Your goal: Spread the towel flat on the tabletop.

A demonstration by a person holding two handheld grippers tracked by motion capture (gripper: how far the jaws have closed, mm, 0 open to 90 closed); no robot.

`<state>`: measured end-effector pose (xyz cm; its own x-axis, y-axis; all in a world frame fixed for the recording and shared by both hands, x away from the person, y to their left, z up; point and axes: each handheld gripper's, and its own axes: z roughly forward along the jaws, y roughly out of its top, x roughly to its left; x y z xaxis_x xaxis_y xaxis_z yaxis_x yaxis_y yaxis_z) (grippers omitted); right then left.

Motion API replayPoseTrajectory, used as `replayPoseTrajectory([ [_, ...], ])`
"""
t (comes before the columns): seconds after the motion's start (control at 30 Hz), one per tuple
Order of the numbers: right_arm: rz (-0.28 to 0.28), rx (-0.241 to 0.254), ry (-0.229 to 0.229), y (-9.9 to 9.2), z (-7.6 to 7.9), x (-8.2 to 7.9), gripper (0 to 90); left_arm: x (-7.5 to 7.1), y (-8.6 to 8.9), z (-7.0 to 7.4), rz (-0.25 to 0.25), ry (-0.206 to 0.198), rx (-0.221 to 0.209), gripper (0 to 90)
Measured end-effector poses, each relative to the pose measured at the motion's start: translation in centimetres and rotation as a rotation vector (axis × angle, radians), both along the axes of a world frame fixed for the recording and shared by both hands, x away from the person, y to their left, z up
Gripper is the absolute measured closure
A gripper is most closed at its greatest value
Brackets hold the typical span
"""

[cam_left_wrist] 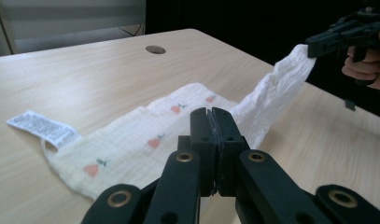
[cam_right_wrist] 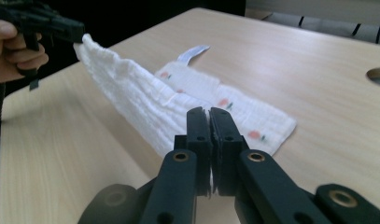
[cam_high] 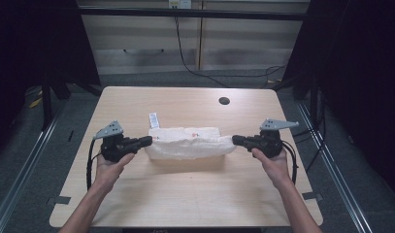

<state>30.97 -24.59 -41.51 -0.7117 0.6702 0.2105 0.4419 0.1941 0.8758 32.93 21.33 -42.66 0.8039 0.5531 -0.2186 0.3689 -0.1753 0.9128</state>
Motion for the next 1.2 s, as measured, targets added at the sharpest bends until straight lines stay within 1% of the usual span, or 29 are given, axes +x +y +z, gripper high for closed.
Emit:
replayPoseTrajectory([
  [0.03, 0.006, 0.003, 0.004, 0.1, -0.3, -0.5, 87.3, -0.4, 0.1, -0.2, -0.009, 0.002, -0.01, 88.8],
  [0.07, 0.019, 0.003, 0.005, 0.2, -0.6, -0.9, 87.3, -0.8, 0.2, -0.5, -0.019, 0.009, -0.002, 88.8],
  [0.1, 0.027, -0.01, 0.005, 0.4, -0.9, -1.3, 87.2, -1.1, 0.2, -0.8, -0.019, 0.009, 0.013, 88.8],
  [0.17, 0.03, -0.018, 0.019, 0.6, -1.5, -2.0, 87.2, -1.4, 0.5, -1.5, -0.022, 0.027, 0.024, 88.7],
  [0.2, 0.034, -0.024, 0.021, 0.6, -1.7, -2.2, 87.2, -1.6, 0.6, -1.8, -0.016, 0.035, 0.022, 88.7],
  [0.27, 0.038, -0.016, 0.028, 0.7, -2.1, -2.7, 87.2, -1.8, 0.9, -2.4, -0.02, 0.068, 0.002, 88.7],
  [0.3, 0.038, -0.014, 0.03, 0.7, -2.3, -3.0, 87.2, -1.9, 0.9, -2.6, -0.02, 0.071, 0.017, 88.6],
  [0.33, 0.044, -0.008, 0.037, 0.8, -2.5, -3.3, 87.1, -2.1, 0.9, -2.8, -0.021, 0.07, 0.042, 88.6],
  [0.4, 0.057, -0.021, 0.044, 1.0, -3.0, -3.8, 86.9, -2.5, 0.7, -3.3, -0.02, 0.063, 0.099, 88.5],
  [0.43, 0.061, -0.023, 0.049, 1.1, -3.3, -4.1, 86.8, -2.7, 0.7, -3.5, -0.03, 0.068, 0.111, 88.5],
  [0.5, 0.068, -0.039, 0.061, 1.3, -3.8, -4.5, 86.8, -3.1, 0.7, -4.1, -0.043, 0.089, 0.114, 88.5],
  [0.57, 0.074, -0.055, 0.075, 1.5, -4.4, -4.8, 86.3, -3.4, 0.8, -4.5, -0.054, 0.104, 0.127, 88.3],
  [0.63, 0.084, -0.075, 0.081, 1.6, -4.8, -5.1, 86.0, -3.5, 1.0, -4.9, -0.056, 0.137, 0.104, 88.2],
  [0.67, 0.087, -0.077, 0.088, 1.7, -5.0, -5.2, 86.0, -3.6, 1.0, -5.1, -0.056, 0.134, 0.123, 88.1],
  [0.7, 0.091, -0.075, 0.093, 1.7, -5.1, -5.2, 85.6, -3.6, 1.0, -5.1, -0.056, 0.134, 0.123, 88.0],
  [0.77, 0.102, -0.084, 0.103, 1.8, -5.3, -5.4, 84.5, -4.2, 1.0, -5.4, -0.07, 0.141, 0.144, 87.6],
  [0.87, 0.123, -0.11, 0.122, 2.1, -5.6, -5.8, 80.6, -4.9, 0.9, -5.3, -0.086, 0.147, 0.123, 87.1],
  [0.9, 0.127, -0.11, 0.123, 2.1, -5.7, -6.0, 79.9, -4.9, 0.9, -5.3, -0.086, 0.147, 0.123, 86.0],
  [0.93, 0.132, -0.101, 0.124, 2.1, -5.8, -6.2, 78.8, -5.2, 0.7, -5.1, -0.088, 0.142, 0.12, 83.7],
  [0.97, 0.131, -0.096, 0.125, 2.1, -5.8, -6.4, 77.9, -5.4, 0.8, -4.9, -0.094, 0.139, 0.11, 83.6],
  [1.1, 0.125, -0.081, 0.121, 1.8, -5.7, -6.8, 74.6, -5.9, 1.1, -4.6, -0.094, 0.126, 0.084, 82.1],
  [1.2, 0.116, -0.087, 0.123, 1.7, -5.7, -6.9, 70.2, -5.7, 1.4, -4.5, -0.083, 0.13, 0.09, 77.1],
])
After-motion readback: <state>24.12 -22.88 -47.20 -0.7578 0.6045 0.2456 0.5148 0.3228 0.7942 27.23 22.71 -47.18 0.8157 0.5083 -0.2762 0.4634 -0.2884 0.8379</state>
